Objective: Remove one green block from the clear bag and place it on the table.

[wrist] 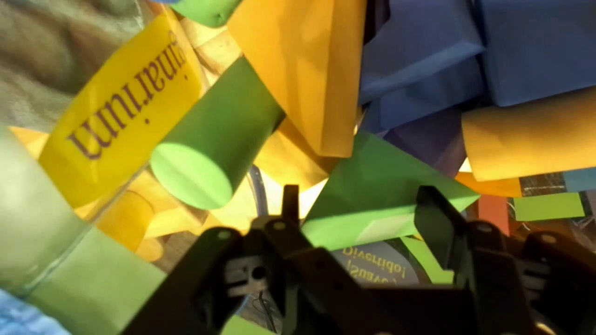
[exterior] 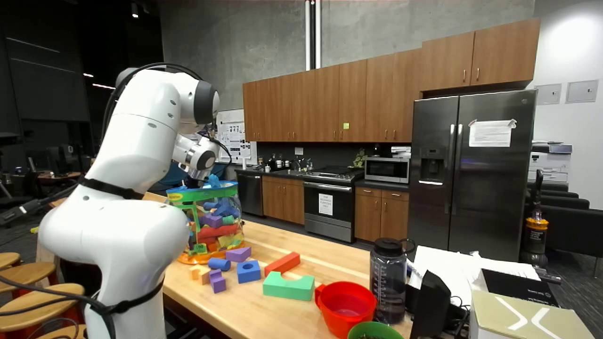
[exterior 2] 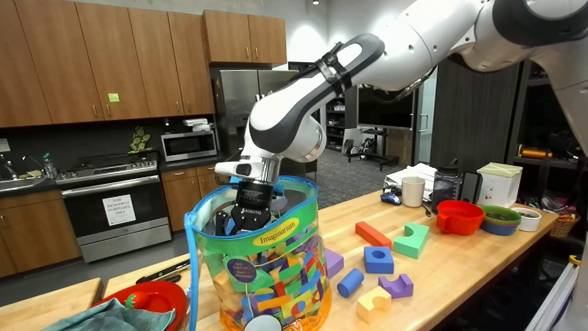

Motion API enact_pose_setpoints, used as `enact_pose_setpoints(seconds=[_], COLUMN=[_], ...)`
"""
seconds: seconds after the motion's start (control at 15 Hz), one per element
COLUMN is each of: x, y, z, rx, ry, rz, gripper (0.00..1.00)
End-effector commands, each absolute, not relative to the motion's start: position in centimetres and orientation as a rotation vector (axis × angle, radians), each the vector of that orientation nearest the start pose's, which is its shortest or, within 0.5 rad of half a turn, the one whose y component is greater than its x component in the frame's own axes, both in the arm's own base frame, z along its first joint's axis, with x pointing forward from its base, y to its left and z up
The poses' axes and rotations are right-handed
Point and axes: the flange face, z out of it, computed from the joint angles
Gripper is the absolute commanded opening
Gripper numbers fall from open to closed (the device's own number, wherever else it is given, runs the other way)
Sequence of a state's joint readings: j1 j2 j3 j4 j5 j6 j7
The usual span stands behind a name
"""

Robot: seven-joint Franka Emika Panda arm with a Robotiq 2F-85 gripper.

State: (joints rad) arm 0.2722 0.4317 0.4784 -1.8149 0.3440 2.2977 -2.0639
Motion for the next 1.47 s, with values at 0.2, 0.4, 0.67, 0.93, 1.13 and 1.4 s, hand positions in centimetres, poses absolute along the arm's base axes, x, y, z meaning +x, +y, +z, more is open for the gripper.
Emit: enact_pose_setpoints(seconds=[0.2,0.4,0.67,0.93,1.13,1.4], x=[49.9,50.8,52.8,54.8,55.9,57.3], y=[42.4,41.5,39.5,37.2,35.5,33.3], z=[34.7,35.6,37.4,39.4,40.7,42.5], rx=[1.012,1.035,1.096,1.164,1.202,1.246], ry=[3.24,3.217,3.16,3.082,3.025,2.958], rz=[0.607,0.606,0.623,0.639,0.647,0.635], gripper=[0.28,0.2,0.02,0.01,0.02,0.03])
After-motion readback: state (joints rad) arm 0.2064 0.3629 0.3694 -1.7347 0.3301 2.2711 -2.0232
